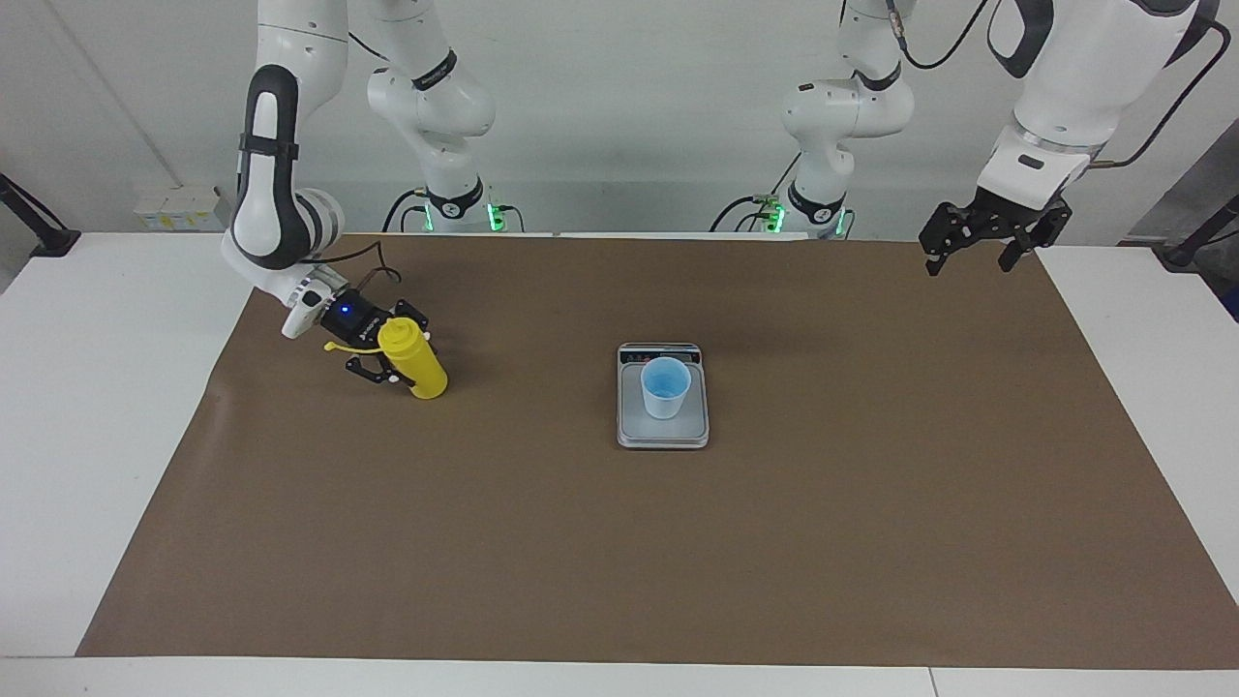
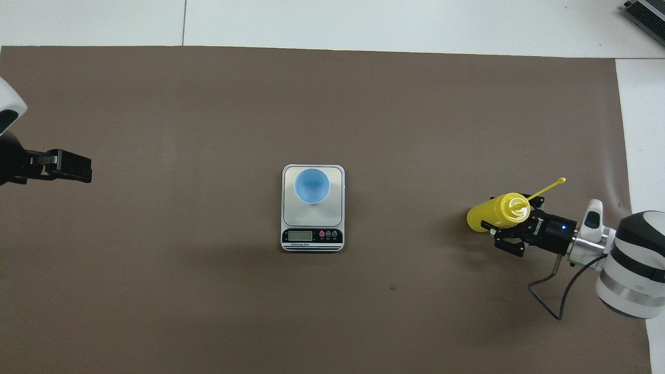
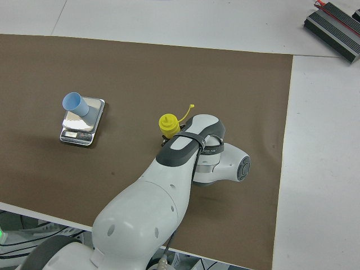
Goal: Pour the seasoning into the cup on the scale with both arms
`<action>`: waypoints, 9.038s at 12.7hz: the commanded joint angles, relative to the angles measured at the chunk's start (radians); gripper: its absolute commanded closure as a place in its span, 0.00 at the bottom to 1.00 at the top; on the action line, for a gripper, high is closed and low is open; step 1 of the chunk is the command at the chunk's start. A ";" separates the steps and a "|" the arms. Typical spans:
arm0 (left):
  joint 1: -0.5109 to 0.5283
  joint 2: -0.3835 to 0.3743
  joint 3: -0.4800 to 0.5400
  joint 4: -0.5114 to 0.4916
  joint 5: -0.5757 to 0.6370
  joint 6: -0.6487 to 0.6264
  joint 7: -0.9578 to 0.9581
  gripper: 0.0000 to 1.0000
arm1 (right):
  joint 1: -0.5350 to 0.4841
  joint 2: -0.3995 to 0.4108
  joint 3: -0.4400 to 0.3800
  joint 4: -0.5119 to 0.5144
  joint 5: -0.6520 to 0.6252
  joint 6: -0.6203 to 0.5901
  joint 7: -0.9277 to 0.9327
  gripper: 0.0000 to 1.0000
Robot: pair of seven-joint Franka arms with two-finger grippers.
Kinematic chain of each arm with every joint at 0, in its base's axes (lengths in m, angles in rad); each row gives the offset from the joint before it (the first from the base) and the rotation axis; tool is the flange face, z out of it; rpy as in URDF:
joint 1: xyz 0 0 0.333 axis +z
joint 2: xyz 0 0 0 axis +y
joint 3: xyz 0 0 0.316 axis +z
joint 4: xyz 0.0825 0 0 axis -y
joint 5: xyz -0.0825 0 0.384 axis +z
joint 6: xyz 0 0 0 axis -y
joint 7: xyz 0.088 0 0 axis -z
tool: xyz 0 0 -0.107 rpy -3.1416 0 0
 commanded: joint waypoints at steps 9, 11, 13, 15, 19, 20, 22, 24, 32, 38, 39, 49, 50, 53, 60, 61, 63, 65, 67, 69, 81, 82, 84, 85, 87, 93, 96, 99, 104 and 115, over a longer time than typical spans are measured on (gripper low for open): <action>0.014 -0.030 -0.001 -0.033 -0.016 0.001 0.004 0.00 | 0.257 -0.098 0.008 0.044 0.031 0.223 0.193 1.00; 0.014 -0.030 -0.001 -0.033 -0.016 0.000 0.002 0.00 | 0.319 -0.099 0.008 0.062 0.028 0.280 0.221 1.00; 0.013 -0.030 -0.001 -0.033 -0.016 0.000 0.002 0.00 | 0.379 -0.111 0.008 0.070 0.015 0.338 0.241 1.00; 0.014 -0.030 -0.001 -0.033 -0.016 0.000 0.001 0.00 | 0.454 -0.112 0.010 0.071 0.009 0.427 0.277 1.00; 0.013 -0.030 -0.001 -0.033 -0.016 0.000 0.002 0.00 | 0.554 -0.098 0.010 0.113 -0.148 0.530 0.395 1.00; 0.013 -0.030 -0.001 -0.033 -0.016 0.000 0.002 0.00 | 0.563 -0.099 0.010 0.123 -0.225 0.532 0.455 1.00; 0.013 -0.030 -0.001 -0.033 -0.016 0.000 0.002 0.00 | 0.580 -0.101 0.010 0.128 -0.333 0.549 0.558 1.00; 0.013 -0.030 -0.001 -0.033 -0.016 0.000 0.001 0.00 | 0.609 -0.099 0.010 0.131 -0.391 0.567 0.633 1.00; 0.013 -0.030 -0.001 -0.033 -0.016 0.000 0.001 0.00 | 0.658 -0.076 0.011 0.179 -0.986 0.576 1.197 1.00; 0.014 -0.030 -0.001 -0.033 -0.016 0.000 0.002 0.00 | 0.675 -0.047 0.016 0.258 -1.455 0.469 1.513 1.00; 0.013 -0.030 -0.001 -0.033 -0.016 0.000 0.002 0.00 | 0.693 -0.035 0.016 0.275 -1.500 0.458 1.534 1.00; 0.013 -0.030 -0.001 -0.033 -0.016 0.000 0.002 0.00 | 0.759 0.071 0.015 0.429 -1.873 0.317 1.607 1.00; 0.014 -0.030 -0.001 -0.033 -0.016 0.000 0.002 0.00 | 0.756 0.074 0.015 0.429 -1.914 0.319 1.607 1.00; 0.013 -0.030 -0.001 -0.033 -0.016 0.000 0.002 0.00 | 0.752 0.079 0.015 0.430 -1.956 0.297 1.607 1.00; 0.013 -0.030 -0.001 -0.033 -0.016 0.000 0.002 0.00 | 0.819 0.174 0.015 0.614 -2.040 0.089 1.609 1.00; 0.013 -0.030 -0.001 -0.033 -0.016 0.000 0.002 0.00 | 0.846 0.197 0.015 0.640 -2.046 0.060 1.630 1.00; 0.014 -0.030 -0.001 -0.033 -0.016 0.000 0.002 0.00 | 0.883 0.235 0.015 0.685 -2.123 -0.020 1.707 1.00; 0.014 -0.030 -0.001 -0.033 -0.016 0.000 0.002 0.00 | 0.907 0.257 0.015 0.688 -2.193 -0.054 1.754 1.00; 0.014 -0.030 -0.001 -0.033 -0.016 0.000 0.002 0.00 | 0.923 0.281 0.015 0.711 -2.206 -0.085 1.770 1.00; 0.013 -0.030 -0.001 -0.033 -0.016 0.000 0.002 0.00 | 0.939 0.306 0.015 0.746 -2.214 -0.123 1.816 1.00; 0.014 -0.030 -0.001 -0.033 -0.016 0.000 0.001 0.00 | 0.979 0.304 0.015 0.740 -2.307 -0.195 1.822 1.00; 0.013 -0.030 -0.001 -0.033 -0.016 0.000 0.002 0.00 | 0.980 0.303 0.016 0.739 -2.324 -0.201 1.822 1.00; 0.013 -0.030 -0.001 -0.033 -0.016 0.000 0.002 0.00 | 0.986 0.303 0.016 0.739 -2.324 -0.205 1.822 1.00; 0.014 -0.030 -0.001 -0.033 -0.016 0.000 0.001 0.00 | 0.989 0.303 0.016 0.739 -2.327 -0.206 1.822 1.00; 0.014 -0.030 -0.001 -0.033 -0.016 0.000 0.001 0.00 | 0.989 0.303 0.015 0.739 -2.329 -0.203 1.824 1.00; 0.013 -0.030 -0.001 -0.033 -0.016 0.000 0.002 0.00 | 0.947 0.242 0.021 0.714 -2.180 -0.130 1.922 1.00; 0.014 -0.030 -0.001 -0.033 -0.016 0.000 0.002 0.00 | 0.904 0.145 0.022 0.596 -2.142 -0.039 1.926 1.00; 0.014 -0.030 -0.001 -0.033 -0.016 0.000 0.001 0.00 | 0.853 0.105 0.022 0.541 -2.001 0.076 1.913 1.00; 0.014 -0.030 -0.001 -0.033 -0.016 0.000 0.001 0.00 | 0.736 0.074 0.024 0.404 -1.869 0.380 1.871 1.00; 0.013 -0.030 -0.001 -0.033 -0.016 0.000 0.002 0.00 | 0.548 0.059 0.024 0.301 -1.112 0.579 1.141 1.00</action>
